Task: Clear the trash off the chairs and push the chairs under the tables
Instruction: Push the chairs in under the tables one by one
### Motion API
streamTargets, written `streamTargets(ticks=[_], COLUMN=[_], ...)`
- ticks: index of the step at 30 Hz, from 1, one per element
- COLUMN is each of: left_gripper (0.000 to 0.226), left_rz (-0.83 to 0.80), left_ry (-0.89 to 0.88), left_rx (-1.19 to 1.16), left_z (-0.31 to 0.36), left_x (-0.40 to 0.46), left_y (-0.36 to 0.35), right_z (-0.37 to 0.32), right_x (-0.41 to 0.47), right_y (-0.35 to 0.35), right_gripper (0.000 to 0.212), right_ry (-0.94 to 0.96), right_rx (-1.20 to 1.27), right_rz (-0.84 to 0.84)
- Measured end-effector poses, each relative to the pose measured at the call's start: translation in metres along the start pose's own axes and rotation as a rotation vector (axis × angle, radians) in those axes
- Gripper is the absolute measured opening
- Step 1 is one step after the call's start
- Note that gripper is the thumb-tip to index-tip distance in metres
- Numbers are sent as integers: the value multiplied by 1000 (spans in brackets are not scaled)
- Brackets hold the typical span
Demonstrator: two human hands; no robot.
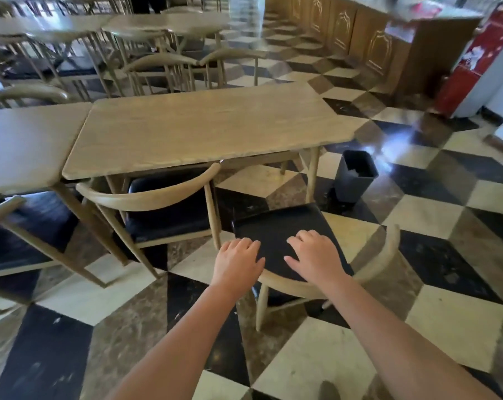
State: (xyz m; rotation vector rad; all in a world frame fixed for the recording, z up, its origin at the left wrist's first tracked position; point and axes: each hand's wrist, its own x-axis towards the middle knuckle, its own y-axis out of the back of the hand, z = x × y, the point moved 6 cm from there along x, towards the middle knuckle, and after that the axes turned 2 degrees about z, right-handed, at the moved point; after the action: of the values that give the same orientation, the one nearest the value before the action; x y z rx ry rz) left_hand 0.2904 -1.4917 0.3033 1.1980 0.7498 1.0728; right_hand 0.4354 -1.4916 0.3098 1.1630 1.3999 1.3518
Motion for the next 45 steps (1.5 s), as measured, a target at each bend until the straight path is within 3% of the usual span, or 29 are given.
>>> streamTargets(ticks=[6, 12, 21, 31, 45], left_gripper=[48, 53, 49, 31, 24], left_rz=[-86, -196, -270, -245, -215], left_ry=[114, 178, 223, 275, 261], left_rx=[-1, 7, 15, -8, -15], left_z=[96, 144, 163, 149, 95], left_x=[20, 16, 15, 26, 56], left_y=[-52, -93, -140, -149, -137], right_z=[119, 191, 207, 210, 183], right_x=[-34, -53, -70, -56, -10], right_y=[-15, -38, -85, -100, -108], right_gripper=[46, 52, 50, 34, 31], right_ry=[53, 147, 264, 282, 418], right_rx=[78, 89, 62, -2, -12], right_rz=[-92, -189, -290, -251, -145])
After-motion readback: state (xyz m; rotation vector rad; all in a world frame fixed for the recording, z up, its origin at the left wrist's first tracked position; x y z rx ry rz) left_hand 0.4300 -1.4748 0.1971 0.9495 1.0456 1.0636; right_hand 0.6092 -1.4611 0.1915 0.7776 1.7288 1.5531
